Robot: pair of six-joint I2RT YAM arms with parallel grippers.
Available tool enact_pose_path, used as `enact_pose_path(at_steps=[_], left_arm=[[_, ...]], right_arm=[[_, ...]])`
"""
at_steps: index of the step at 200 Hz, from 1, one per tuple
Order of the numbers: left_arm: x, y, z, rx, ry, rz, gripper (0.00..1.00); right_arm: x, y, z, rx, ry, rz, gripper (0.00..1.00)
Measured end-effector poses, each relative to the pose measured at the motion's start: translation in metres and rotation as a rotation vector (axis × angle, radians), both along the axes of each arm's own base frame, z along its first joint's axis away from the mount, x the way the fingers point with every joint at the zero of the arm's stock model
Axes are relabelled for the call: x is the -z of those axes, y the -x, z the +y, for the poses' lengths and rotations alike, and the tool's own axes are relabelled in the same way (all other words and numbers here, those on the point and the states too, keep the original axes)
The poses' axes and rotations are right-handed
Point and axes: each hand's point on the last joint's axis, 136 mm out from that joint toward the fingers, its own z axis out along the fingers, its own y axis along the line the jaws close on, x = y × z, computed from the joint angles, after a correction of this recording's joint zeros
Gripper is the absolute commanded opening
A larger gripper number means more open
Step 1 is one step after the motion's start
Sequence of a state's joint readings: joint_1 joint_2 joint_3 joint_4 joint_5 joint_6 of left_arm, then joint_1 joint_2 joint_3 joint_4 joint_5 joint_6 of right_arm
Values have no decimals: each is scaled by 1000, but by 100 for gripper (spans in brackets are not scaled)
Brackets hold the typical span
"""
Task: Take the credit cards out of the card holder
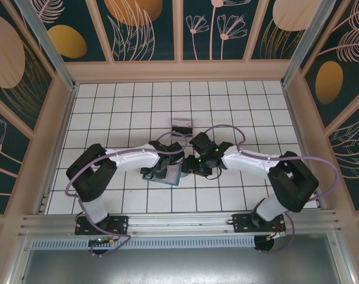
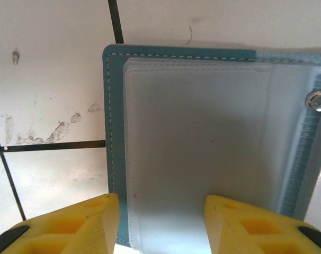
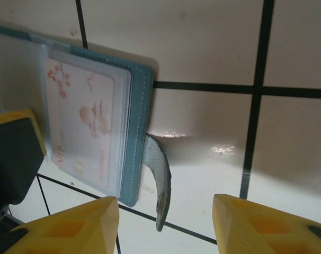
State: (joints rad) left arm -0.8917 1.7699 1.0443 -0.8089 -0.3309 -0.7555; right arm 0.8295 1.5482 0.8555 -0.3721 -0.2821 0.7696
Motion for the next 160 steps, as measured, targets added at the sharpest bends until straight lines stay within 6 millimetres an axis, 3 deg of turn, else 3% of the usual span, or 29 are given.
enact_pose_path(at_steps=[43, 58, 108, 160], left_arm=[[3, -1, 1, -15, 88, 0, 45], [4, -1, 0, -22, 125, 0, 41], [4, 0, -1, -30, 189, -2, 30], [-1, 6, -1, -43, 227, 15, 30]], right_arm=[[12, 1, 2, -5, 26, 22, 16], [13, 0, 2, -5, 33, 17, 10], [14, -9, -6, 26, 49, 5, 7], [14, -20, -15, 57, 55, -2, 7]])
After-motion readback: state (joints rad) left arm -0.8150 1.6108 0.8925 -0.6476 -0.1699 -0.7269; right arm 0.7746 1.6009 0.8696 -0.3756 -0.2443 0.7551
